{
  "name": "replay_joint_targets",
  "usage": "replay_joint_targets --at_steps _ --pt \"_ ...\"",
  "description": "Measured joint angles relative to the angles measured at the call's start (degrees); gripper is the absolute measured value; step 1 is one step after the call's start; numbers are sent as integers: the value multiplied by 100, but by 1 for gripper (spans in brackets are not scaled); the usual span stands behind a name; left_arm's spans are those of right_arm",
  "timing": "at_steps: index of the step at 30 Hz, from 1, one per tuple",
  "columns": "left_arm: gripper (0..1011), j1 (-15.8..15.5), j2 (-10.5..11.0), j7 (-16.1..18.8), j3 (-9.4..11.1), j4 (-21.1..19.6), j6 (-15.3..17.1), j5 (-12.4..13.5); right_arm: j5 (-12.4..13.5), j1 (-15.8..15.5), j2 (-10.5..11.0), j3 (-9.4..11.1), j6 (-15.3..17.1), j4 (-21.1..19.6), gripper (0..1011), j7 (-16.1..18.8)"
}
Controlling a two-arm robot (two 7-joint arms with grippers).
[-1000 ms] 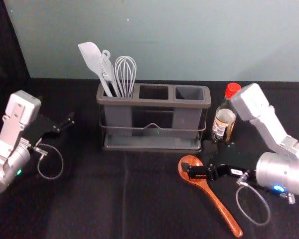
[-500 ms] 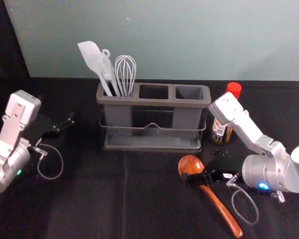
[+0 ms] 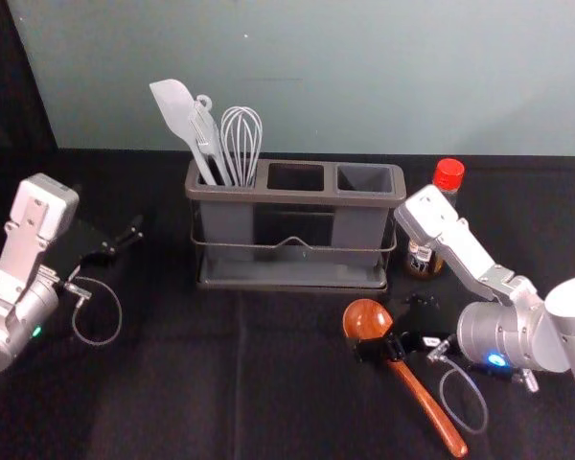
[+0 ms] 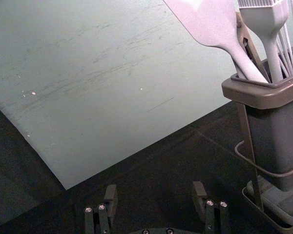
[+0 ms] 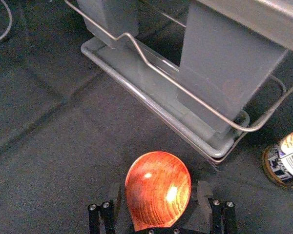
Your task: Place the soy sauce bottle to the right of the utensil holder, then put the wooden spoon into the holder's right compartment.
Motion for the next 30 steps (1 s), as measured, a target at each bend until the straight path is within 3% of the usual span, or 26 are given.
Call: replay_joint_targets --at_steps 30 --pt "1005 0 0 0 0 0 0 0 -434 112 -379 -49 -158 391 1000 153"
